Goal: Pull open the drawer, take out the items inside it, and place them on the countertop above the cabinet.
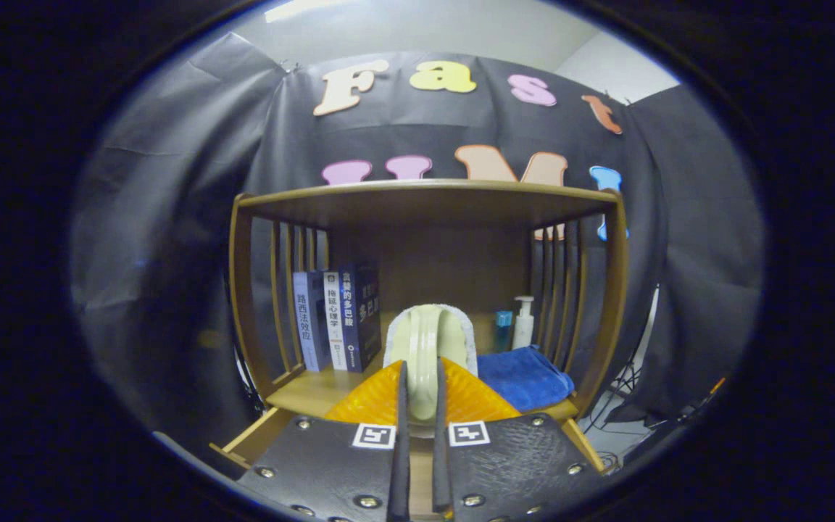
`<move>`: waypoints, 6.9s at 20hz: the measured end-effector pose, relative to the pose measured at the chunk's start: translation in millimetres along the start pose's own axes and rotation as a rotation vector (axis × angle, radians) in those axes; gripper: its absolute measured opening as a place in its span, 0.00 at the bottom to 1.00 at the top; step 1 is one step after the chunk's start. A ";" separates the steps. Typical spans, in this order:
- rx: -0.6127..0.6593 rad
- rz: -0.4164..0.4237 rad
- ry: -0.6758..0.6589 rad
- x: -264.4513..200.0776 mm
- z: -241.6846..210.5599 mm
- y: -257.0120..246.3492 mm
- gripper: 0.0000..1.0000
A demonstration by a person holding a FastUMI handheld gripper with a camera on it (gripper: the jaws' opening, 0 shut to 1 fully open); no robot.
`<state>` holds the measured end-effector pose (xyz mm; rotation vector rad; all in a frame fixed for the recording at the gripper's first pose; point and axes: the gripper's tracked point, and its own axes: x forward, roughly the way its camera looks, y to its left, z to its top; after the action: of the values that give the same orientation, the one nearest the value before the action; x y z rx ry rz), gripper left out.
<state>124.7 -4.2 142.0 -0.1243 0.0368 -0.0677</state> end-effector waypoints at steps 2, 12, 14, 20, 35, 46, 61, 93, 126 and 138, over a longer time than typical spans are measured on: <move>-0.021 0.004 0.066 23.1 -12.2 -0.4 0.12; 0.101 0.034 0.444 115.4 -152.3 13.4 0.13; 0.177 0.050 0.440 149.7 -161.9 8.3 0.12; 0.315 0.087 0.410 174.0 -157.2 11.6 0.13; 0.035 -0.083 0.220 163.9 -136.4 -1.6 0.40; -0.159 -0.078 0.092 34.2 -107.5 20.9 0.98; 0.093 -0.036 0.137 -128.9 -186.9 13.1 0.98; 0.075 -0.078 0.119 -97.8 -307.1 33.2 0.99; 0.133 -0.063 0.106 60.5 -298.4 33.9 0.99; 0.098 -0.083 0.073 81.7 -300.3 35.1 0.98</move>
<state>196.2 -12.0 -162.8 -0.0252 0.1006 -0.1566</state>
